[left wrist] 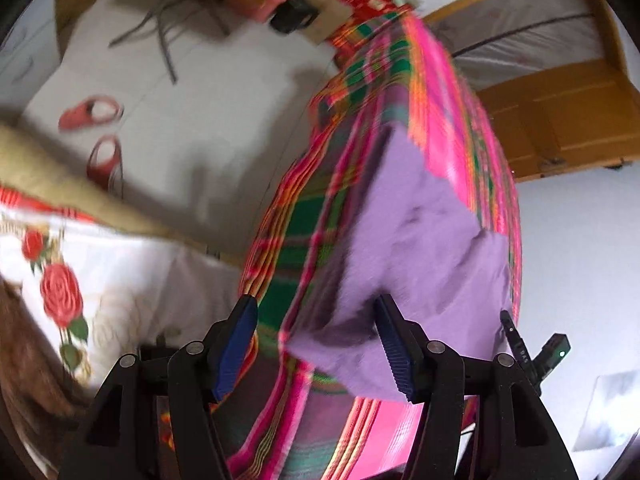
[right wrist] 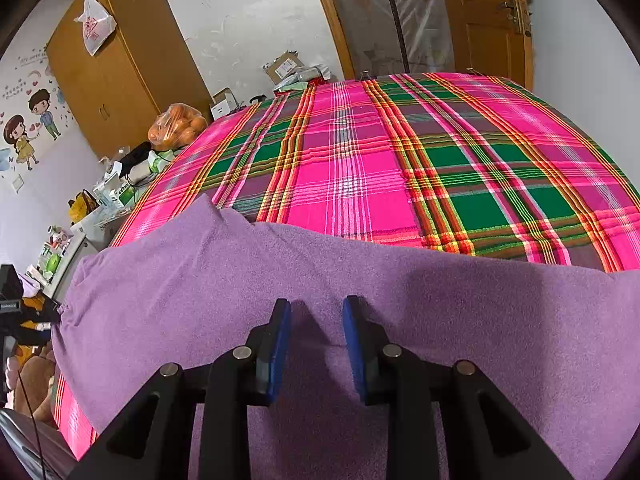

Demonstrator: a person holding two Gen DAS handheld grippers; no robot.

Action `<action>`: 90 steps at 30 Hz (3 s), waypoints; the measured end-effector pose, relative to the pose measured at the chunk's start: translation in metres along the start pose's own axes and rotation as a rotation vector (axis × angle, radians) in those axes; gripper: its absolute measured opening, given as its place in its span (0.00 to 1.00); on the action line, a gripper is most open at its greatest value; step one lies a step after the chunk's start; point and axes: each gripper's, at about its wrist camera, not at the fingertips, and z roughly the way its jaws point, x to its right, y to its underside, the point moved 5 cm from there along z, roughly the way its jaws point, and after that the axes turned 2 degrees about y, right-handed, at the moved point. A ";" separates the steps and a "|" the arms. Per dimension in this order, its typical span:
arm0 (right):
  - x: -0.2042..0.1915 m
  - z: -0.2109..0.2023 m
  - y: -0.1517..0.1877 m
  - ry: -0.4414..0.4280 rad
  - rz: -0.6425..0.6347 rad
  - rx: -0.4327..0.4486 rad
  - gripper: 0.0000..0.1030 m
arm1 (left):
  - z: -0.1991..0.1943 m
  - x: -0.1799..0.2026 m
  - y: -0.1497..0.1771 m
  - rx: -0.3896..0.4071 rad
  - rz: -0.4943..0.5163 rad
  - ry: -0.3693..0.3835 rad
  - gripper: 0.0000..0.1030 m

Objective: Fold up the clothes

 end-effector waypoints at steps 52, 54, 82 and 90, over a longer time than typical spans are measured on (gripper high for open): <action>0.000 0.003 -0.005 0.008 -0.022 -0.007 0.27 | 0.004 -0.006 0.013 -0.105 -0.056 0.065 0.51; 0.000 0.003 -0.005 0.009 -0.023 -0.007 0.27 | 0.006 -0.010 0.014 -0.118 -0.088 0.077 0.52; 0.001 0.004 -0.007 0.012 -0.034 -0.011 0.27 | -0.043 0.044 0.007 0.110 0.144 0.052 0.21; -0.008 -0.006 -0.007 -0.035 -0.021 0.006 0.26 | -0.064 0.081 0.013 0.199 0.271 0.081 0.20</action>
